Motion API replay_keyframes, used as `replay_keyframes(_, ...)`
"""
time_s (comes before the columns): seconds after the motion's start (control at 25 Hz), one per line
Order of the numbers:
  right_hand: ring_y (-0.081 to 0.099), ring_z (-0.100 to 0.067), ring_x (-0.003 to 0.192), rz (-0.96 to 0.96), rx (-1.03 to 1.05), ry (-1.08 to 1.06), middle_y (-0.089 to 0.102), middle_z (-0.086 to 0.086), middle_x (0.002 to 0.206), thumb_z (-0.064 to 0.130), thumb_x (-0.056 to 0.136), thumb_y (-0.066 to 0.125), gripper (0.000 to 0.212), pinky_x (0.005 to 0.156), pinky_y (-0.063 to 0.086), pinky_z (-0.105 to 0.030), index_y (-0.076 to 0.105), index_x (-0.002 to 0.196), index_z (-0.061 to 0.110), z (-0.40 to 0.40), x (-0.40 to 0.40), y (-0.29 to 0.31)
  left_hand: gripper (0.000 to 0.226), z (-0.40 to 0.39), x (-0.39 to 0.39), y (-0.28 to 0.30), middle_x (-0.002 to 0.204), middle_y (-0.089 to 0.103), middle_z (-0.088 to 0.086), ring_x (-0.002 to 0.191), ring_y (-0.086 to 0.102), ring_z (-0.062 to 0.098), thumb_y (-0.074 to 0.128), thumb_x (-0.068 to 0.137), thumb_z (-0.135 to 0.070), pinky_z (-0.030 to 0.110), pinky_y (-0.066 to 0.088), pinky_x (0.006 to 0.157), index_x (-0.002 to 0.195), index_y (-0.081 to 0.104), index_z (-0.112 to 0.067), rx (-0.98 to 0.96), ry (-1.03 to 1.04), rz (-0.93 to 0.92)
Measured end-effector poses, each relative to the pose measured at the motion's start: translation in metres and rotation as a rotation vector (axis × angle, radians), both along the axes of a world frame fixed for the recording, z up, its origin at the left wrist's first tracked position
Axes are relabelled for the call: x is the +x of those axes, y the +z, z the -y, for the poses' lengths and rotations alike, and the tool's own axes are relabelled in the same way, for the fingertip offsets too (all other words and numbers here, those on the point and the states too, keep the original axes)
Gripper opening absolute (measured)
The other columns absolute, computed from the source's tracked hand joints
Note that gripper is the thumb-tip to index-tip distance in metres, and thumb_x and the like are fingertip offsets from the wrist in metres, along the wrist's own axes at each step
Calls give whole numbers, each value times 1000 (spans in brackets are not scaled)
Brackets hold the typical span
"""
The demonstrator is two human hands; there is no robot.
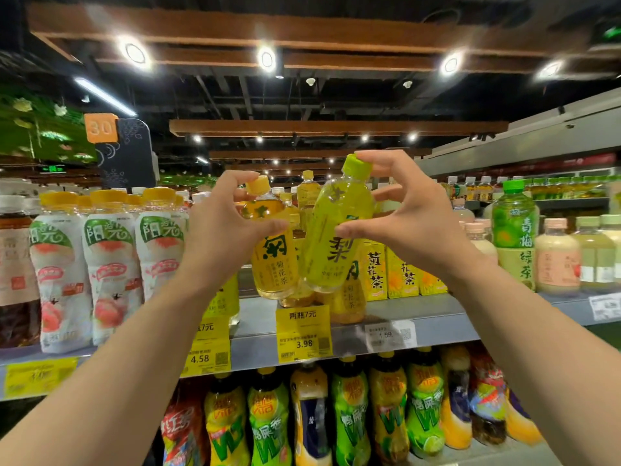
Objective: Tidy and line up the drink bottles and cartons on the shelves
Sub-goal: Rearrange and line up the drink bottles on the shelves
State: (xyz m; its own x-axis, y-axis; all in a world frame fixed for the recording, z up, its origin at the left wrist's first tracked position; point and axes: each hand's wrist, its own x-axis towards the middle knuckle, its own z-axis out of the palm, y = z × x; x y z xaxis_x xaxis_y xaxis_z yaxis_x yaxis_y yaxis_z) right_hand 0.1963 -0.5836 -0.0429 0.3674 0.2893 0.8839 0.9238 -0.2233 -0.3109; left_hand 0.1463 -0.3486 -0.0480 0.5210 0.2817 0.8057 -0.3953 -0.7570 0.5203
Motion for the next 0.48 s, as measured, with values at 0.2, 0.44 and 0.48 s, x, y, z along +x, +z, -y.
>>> replay_keyframes(0.2,57,0,100,-43,-21,-34,52,25,118,40,57,90,82,82,55,-33,48,127,47,9,-2,-1,74,14,35,-23,113,62,-3,97,57,13,87,67,-34,23,46,72,132,50,-30,47,-11,-69)
replay_keyframes(0.44,56,-2,99,-85,-79,-42,51,28,113,40,56,90,85,75,54,-27,49,131,41,7,-1,-7,78,12,55,-28,113,61,-8,92,59,11,85,70,-38,26,50,75,138,47,-35,98,-49,-198)
replay_keyframes(0.48,56,-3,98,-95,-86,-48,53,26,114,41,56,90,86,75,54,-28,49,132,40,7,0,-7,78,10,57,-26,114,63,-7,94,58,11,84,71,-38,27,50,76,139,46,-35,106,-54,-221)
